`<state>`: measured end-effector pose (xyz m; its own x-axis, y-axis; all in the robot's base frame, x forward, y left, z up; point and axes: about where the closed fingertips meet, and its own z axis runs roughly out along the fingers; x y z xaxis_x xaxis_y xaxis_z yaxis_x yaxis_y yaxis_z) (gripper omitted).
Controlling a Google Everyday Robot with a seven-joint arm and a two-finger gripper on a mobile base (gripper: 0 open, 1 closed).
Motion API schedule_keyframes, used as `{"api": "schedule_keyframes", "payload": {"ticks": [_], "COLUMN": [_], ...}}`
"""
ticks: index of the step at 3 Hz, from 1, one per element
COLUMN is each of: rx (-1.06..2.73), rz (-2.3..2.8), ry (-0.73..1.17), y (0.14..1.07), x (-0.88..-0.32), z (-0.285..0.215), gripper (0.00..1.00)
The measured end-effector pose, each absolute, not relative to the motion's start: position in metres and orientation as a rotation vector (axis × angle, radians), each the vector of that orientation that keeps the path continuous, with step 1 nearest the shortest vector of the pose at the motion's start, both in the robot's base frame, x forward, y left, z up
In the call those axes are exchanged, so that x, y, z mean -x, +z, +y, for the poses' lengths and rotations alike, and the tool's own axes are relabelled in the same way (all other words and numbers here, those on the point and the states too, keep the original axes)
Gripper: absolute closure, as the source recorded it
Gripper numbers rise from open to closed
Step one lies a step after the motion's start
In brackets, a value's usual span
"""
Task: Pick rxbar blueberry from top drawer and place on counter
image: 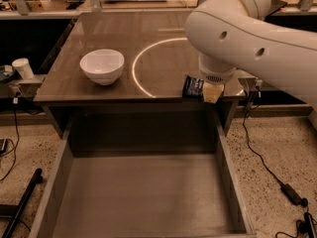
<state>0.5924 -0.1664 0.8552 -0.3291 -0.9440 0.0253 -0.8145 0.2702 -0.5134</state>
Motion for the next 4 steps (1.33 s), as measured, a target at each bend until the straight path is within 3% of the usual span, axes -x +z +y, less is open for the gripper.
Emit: {"api": "schedule_keyframes", "payload": {"ticks": [3,4], "rx": [1.642,1.642], "rz": [2.238,2.238], "ry": [-0.694,-0.694], "y": [0.845,0.845], "x": [-0.621,-0.621], "z": [-0.155,-0.155], "gripper": [0.98,0.76]}}
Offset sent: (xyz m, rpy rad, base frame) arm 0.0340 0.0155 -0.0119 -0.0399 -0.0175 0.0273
